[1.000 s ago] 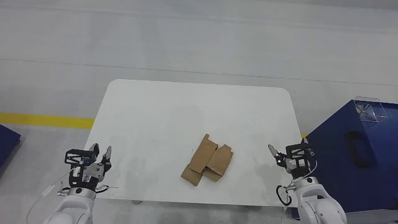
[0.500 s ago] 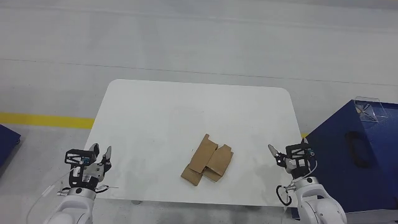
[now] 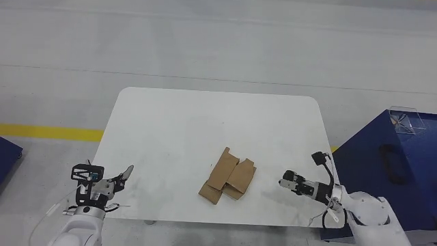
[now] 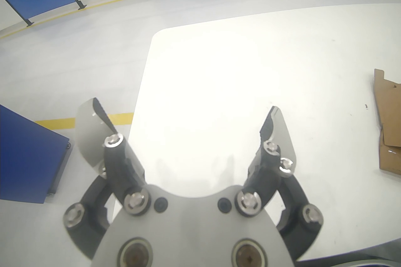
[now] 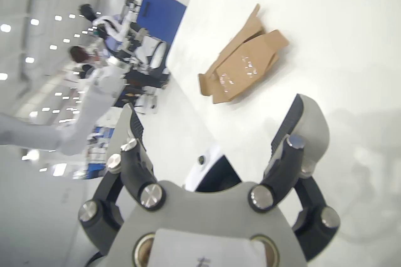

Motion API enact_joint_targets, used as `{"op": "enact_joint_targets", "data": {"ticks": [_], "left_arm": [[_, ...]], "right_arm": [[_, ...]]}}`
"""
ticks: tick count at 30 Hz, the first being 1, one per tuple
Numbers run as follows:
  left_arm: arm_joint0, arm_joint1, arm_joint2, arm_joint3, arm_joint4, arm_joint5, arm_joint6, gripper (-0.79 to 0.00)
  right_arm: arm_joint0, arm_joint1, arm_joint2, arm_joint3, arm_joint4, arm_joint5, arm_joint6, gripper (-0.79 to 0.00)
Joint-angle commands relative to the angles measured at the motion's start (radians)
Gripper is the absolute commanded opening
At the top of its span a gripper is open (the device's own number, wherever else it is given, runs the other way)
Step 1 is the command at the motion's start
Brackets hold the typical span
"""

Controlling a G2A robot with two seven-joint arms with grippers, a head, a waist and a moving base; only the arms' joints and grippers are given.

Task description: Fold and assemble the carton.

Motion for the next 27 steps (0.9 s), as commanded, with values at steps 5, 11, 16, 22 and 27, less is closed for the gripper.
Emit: {"op": "enact_joint_targets", "data": {"ticks": [5,11,16,22,27], "left_arm": [[0.000,0.000,0.000,0.000,0.000,0.000,0.000,0.000],[0.000,0.000,0.000,0.000,0.000,0.000,0.000,0.000],[0.000,0.000,0.000,0.000,0.000,0.000,0.000,0.000],[0.000,0.000,0.000,0.000,0.000,0.000,0.000,0.000],[0.000,0.000,0.000,0.000,0.000,0.000,0.000,0.000]], "right_arm": [[0.205,0.004,-0.211,0.239,0.255,0.188,0.213,0.000],[0.276,-0.010,-0.399,0.378,0.202,0.092,0.117,0.000],[0.335,-0.037,-0.515,0.475,0.210,0.034,0.058,0.000],[0.404,-0.069,-0.582,0.598,0.288,-0.015,0.009,-0.289],[0.468,-0.102,-0.634,0.704,0.300,-0.036,-0.012,-0.459]]}}
